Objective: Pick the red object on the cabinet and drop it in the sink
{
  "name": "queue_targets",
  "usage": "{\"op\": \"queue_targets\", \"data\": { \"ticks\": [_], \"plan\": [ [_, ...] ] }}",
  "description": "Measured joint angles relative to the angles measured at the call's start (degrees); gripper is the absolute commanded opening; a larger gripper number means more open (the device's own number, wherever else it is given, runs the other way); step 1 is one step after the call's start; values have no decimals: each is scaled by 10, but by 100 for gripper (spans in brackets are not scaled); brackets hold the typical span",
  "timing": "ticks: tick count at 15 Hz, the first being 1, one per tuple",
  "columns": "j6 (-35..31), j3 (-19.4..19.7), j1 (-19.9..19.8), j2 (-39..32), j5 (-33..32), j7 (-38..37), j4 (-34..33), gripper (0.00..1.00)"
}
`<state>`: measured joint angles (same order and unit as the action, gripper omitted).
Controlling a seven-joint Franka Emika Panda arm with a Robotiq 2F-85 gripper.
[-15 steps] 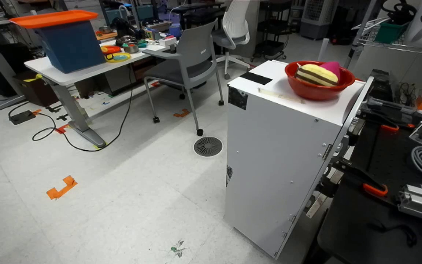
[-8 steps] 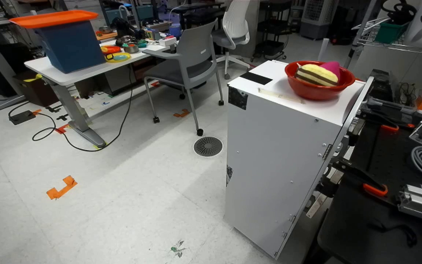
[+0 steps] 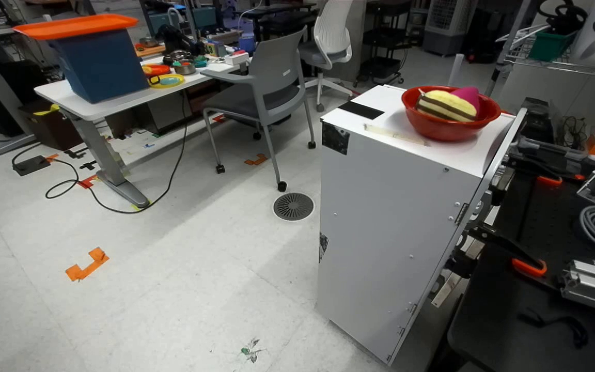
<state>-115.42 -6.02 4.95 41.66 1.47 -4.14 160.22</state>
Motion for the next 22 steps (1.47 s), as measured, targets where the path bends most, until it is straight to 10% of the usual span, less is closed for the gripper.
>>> {"op": "queue_targets", "data": {
  "ticks": [6, 22],
  "plan": [
    [-2, 64, -40, -22, -23, 69, -4, 100],
    [-2, 75, -56, -41, -27, 77, -23, 100]
  ]
}}
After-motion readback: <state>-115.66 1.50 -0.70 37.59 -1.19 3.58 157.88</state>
